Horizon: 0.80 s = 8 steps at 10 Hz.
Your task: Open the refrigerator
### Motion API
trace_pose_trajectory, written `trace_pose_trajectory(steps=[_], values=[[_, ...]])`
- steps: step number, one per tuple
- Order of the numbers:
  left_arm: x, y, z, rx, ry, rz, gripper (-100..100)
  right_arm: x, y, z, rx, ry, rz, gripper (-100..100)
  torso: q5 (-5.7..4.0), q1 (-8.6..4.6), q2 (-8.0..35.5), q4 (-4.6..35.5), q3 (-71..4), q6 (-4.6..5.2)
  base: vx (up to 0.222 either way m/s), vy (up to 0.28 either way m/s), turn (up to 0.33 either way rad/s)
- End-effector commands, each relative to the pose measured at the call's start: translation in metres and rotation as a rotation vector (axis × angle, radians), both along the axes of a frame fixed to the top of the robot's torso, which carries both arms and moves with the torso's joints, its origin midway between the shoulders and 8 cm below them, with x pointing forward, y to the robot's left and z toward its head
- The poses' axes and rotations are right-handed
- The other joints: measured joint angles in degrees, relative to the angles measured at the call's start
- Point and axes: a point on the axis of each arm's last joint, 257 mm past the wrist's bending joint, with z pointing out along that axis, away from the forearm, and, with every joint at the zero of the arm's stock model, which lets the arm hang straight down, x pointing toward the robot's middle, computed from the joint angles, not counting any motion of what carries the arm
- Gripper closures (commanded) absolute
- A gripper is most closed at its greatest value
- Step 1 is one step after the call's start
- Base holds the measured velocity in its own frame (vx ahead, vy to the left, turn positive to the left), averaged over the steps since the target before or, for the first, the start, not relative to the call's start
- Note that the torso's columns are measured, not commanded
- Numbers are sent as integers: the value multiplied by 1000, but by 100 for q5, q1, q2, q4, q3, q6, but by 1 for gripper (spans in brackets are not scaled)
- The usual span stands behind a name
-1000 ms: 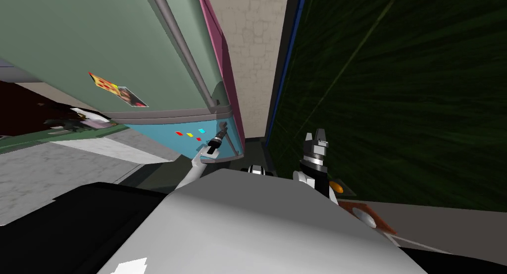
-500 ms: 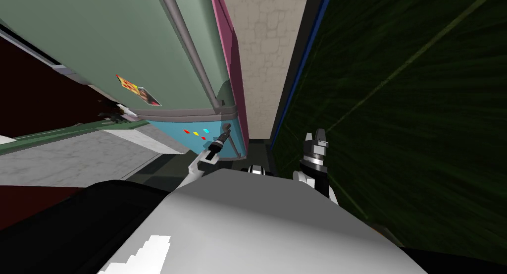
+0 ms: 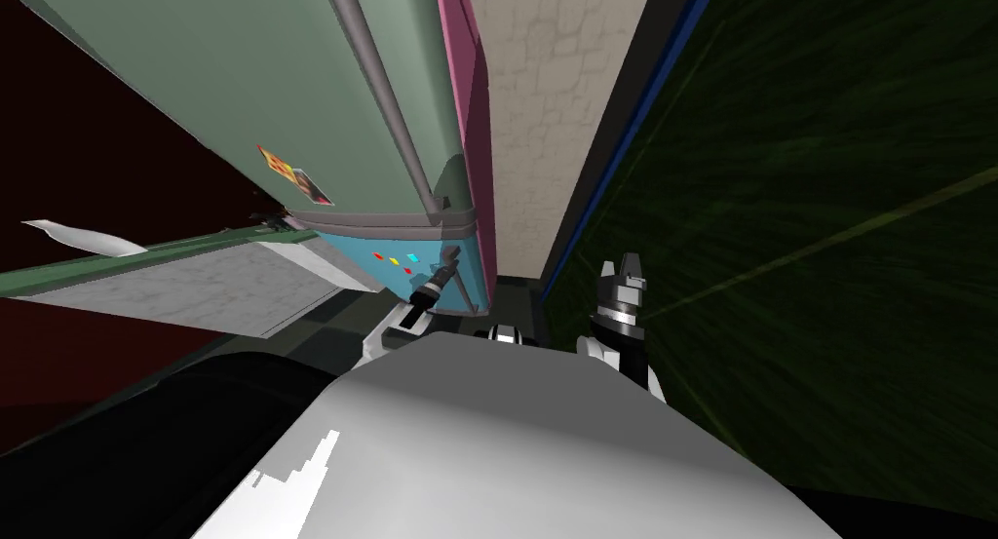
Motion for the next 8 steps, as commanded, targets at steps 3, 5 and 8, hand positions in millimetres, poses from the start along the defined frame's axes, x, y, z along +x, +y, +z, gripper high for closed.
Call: trace_pose_trajectory(steps=[3,5,8], values=[[32,-5,-7,-12,10,-7,100,0,0,0,0,0,0,0,15,66,26,11,19,-28,-303,196,-225],[48,-8,-9,-16,14,-11,100,0,0,0,0,0,0,0,4,87,-12,17,-11,-61,-333,184,-190],[64,-11,-10,-19,17,-13,100,0,0,0,0,0,0,0,4,88,-40,3,-32,-57,-224,97,-125]])
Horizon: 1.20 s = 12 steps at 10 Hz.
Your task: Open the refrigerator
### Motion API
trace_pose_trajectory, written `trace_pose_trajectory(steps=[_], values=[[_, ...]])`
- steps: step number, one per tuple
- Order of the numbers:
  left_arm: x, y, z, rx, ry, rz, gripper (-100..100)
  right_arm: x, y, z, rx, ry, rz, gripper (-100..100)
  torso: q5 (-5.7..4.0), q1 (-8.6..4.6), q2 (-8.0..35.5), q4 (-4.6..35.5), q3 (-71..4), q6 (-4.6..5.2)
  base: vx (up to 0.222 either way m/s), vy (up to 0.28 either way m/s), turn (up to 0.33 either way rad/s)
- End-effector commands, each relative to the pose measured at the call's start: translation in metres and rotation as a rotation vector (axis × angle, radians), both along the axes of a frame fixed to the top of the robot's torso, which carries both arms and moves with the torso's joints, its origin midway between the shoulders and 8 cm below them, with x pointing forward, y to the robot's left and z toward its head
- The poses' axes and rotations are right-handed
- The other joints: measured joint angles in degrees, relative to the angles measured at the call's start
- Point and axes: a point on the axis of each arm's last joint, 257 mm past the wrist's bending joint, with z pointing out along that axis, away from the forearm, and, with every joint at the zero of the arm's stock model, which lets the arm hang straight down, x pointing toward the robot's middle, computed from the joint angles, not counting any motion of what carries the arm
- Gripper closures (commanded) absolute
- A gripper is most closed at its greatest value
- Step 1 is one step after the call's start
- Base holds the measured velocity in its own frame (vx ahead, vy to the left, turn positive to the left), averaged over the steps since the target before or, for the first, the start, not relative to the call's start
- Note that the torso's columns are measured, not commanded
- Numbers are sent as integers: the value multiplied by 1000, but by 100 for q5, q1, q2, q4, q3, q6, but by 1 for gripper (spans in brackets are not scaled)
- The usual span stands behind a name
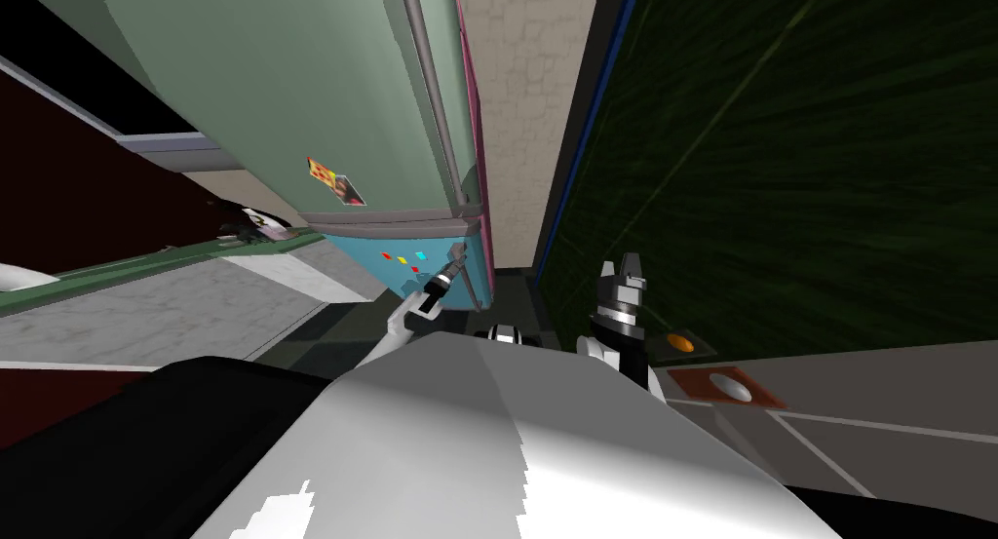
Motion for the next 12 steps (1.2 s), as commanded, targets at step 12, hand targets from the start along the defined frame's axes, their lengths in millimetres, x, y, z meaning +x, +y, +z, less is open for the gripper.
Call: trace_pose_trajectory(steps=[12], values=[[101,-14,10,3,14,19,100,0,0,0,0,0,0,0,-17,-103,57,6,37,41,-305,119,-180]])
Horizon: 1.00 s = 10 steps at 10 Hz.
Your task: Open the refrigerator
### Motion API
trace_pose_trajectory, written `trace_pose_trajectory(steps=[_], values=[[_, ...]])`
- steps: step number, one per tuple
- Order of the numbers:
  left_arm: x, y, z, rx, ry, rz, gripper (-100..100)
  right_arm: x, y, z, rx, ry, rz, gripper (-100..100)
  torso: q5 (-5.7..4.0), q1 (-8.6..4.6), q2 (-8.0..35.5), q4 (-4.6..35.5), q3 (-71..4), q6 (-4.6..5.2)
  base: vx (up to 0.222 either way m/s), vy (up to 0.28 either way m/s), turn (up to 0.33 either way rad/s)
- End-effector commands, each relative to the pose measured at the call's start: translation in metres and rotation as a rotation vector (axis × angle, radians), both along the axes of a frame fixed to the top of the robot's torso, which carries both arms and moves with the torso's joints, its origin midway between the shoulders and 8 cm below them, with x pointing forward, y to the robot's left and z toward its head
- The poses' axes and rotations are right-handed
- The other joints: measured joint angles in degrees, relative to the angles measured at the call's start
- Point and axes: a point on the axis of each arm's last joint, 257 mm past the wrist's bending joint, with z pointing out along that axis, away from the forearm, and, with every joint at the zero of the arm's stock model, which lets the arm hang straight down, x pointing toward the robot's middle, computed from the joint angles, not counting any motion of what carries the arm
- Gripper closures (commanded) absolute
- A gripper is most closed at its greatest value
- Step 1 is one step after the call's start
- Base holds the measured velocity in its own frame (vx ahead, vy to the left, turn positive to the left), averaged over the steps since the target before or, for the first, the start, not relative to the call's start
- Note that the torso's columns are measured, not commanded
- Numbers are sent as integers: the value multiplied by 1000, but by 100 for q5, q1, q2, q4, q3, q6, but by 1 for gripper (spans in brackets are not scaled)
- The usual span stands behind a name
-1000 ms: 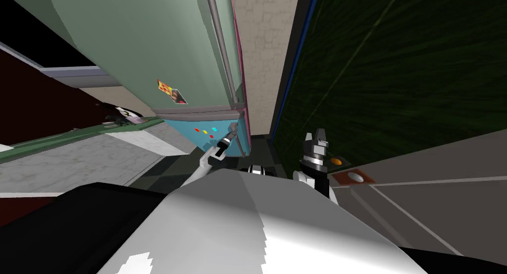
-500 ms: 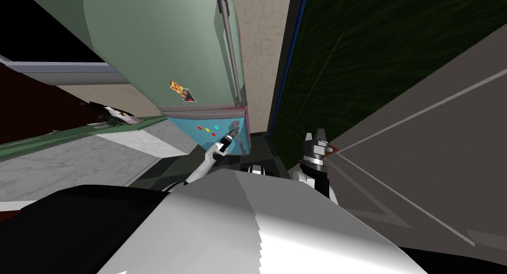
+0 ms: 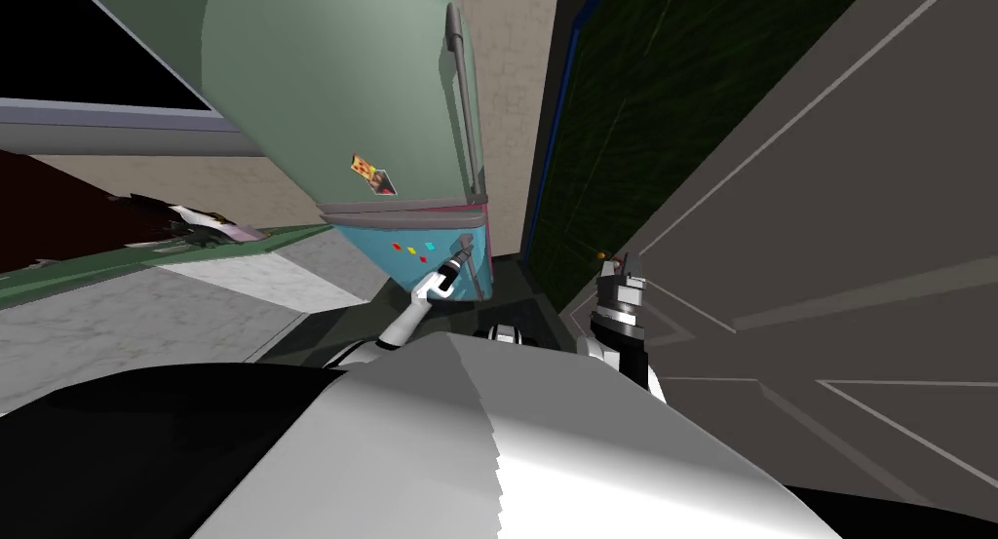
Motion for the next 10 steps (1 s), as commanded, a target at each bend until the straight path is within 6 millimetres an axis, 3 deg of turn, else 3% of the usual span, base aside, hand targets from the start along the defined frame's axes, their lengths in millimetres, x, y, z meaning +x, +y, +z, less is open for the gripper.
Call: trace_pose_trajectory(steps=[1,3,10], values=[[20,-4,4,-3,2,4,100,0,0,0,0,0,0,0,0,5,-6,1,-1,19,-353,108,-137],[7,-8,-3,10,8,-43,100,0,0,0,0,0,0,0,-26,-51,-70,8,-41,10,-115,36,121],[-35,-52,3,16,-20,-298,100,0,0,0,0,1,-1,0,17,123,-34,25,-22,-83,-50,54,202]])
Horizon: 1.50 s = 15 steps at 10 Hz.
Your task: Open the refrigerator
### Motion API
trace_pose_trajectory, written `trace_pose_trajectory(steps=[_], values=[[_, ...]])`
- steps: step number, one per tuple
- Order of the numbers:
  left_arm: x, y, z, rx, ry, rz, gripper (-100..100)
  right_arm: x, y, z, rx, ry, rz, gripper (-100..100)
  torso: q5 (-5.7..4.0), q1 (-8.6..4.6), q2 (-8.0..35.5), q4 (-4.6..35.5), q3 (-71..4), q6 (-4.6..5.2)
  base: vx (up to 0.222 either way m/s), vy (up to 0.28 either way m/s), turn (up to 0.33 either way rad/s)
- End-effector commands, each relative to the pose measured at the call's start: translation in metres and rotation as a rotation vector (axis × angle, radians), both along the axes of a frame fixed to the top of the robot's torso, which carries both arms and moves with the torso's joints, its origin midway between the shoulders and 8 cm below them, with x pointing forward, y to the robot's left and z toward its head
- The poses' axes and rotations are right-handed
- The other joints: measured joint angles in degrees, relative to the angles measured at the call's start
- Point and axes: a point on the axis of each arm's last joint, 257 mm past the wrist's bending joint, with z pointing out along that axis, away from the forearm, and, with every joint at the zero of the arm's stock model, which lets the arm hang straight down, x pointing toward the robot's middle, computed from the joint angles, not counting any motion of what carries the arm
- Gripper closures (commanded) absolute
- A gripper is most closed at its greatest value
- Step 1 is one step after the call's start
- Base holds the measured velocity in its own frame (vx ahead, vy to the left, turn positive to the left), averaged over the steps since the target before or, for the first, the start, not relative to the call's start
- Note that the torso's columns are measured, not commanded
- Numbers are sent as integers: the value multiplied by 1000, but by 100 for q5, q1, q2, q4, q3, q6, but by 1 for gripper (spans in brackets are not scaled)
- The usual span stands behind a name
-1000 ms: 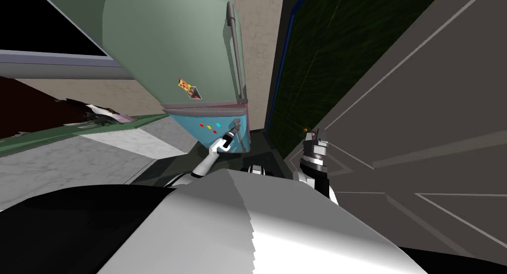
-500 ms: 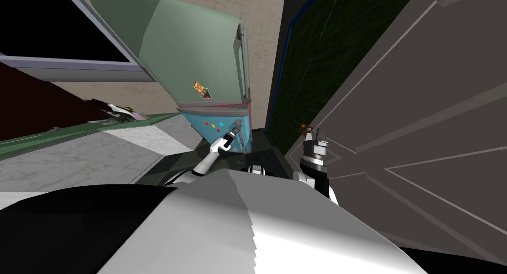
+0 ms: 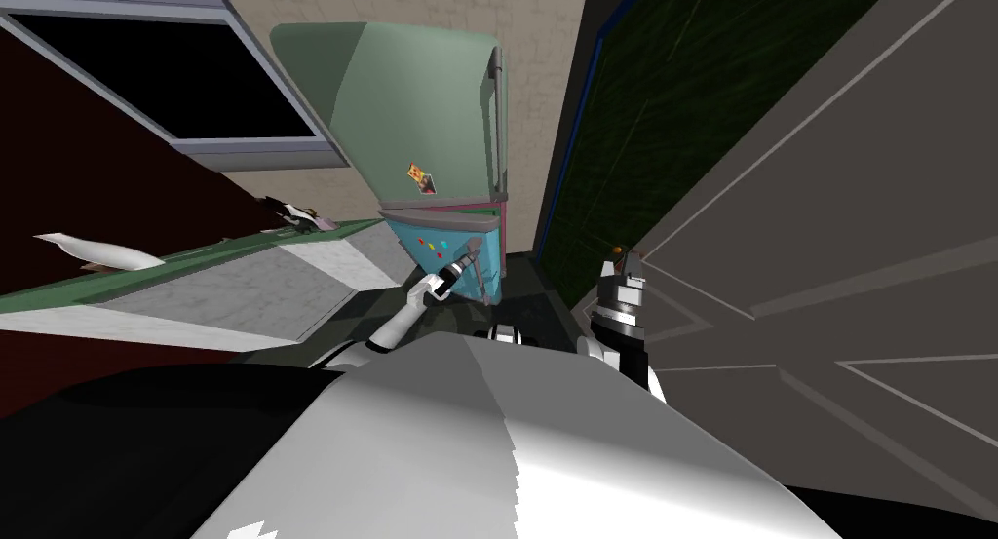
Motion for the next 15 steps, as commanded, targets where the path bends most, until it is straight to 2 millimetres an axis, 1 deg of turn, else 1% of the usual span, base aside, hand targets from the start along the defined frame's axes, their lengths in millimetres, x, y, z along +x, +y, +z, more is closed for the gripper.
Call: trace_pose_trajectory(steps=[1,2,3,4,5,6,7,8,9,10,11,13,14,15], values=[[-19,-4,7,0,-6,-87,100,0,0,0,0,0,0,0,-1,-5,-14,1,-9,20,-37,84,257],[-24,-12,9,0,-15,-123,100,0,0,0,0,0,0,0,-3,3,-16,5,-12,6,-28,62,154],[-37,-18,7,-1,-5,-174,100,0,0,0,0,0,0,0,-5,-7,-27,7,-20,20,-34,81,257],[-43,-26,9,-1,-14,-211,100,0,0,0,0,0,0,0,-4,6,-28,6,-22,6,-39,58,165],[-57,-31,7,-2,-1,-262,100,0,0,0,0,0,0,0,-7,-7,-29,12,-24,24,-42,73,259],[-63,-38,9,-3,-9,-295,100,0,0,0,0,0,0,0,-7,-9,-24,9,-21,22,-35,74,165],[-78,-43,7,-5,7,-346,100,0,0,0,0,0,0,0,-8,-22,-30,7,-26,42,-16,78,344],[-84,-49,8,-6,0,-380,100,0,0,0,0,0,0,0,-12,-30,-33,5,-29,37,-7,73,175],[-99,-53,5,-9,20,-426,100,0,0,0,0,0,0,0,-14,-52,-38,-1,-32,63,-18,93,245],[-105,-59,7,-10,12,-460,100,0,0,0,0,0,0,0,-16,-60,-31,-10,-27,61,-19,75,145],[-121,-62,4,-14,34,-506,100,0,0,0,0,0,0,0,-17,-82,-27,-12,-25,77,-22,98,245],[-130,-69,7,-16,25,-551,100,0,0,0,0,0,0,0,-22,-109,-4,-17,-11,85,-15,66,108],[-127,-67,3,-3,28,-538,100,0,0,0,0,0,0,0,-25,-137,-4,-21,-8,100,-3,17,1],[-142,-77,3,0,27,-585,100,0,0,0,0,0,0,0,-28,-145,-5,-26,-3,100,14,143,15]])
